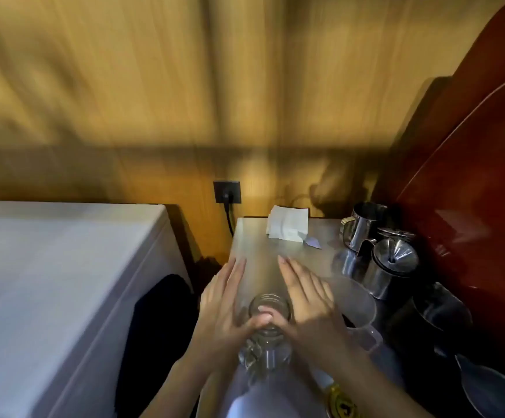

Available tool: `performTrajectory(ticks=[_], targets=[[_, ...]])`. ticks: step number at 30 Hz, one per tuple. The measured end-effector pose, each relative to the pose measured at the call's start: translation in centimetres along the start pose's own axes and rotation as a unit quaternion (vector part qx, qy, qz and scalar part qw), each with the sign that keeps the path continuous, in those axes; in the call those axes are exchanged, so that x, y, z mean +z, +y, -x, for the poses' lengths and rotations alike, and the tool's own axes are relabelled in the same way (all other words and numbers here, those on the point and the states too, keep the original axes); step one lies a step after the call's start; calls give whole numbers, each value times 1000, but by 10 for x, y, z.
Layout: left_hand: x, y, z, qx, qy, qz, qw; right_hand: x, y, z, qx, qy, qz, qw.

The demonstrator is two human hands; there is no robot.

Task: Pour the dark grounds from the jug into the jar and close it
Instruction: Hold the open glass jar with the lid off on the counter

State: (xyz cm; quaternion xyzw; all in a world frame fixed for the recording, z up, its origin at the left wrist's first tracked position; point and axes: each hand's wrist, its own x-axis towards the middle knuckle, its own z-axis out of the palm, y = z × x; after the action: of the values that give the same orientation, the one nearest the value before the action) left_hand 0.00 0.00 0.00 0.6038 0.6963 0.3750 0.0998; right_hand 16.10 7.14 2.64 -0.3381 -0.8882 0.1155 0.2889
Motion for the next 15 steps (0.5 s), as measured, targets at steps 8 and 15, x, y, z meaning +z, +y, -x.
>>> performTrajectory(ticks=[8,15], targets=[[39,-26,28,-37,-90,85,992,34,16,22,-11,-138,-4,990],[53,-12,34,-66,-8,95,993,37,14,22,50,-114,-41,991]])
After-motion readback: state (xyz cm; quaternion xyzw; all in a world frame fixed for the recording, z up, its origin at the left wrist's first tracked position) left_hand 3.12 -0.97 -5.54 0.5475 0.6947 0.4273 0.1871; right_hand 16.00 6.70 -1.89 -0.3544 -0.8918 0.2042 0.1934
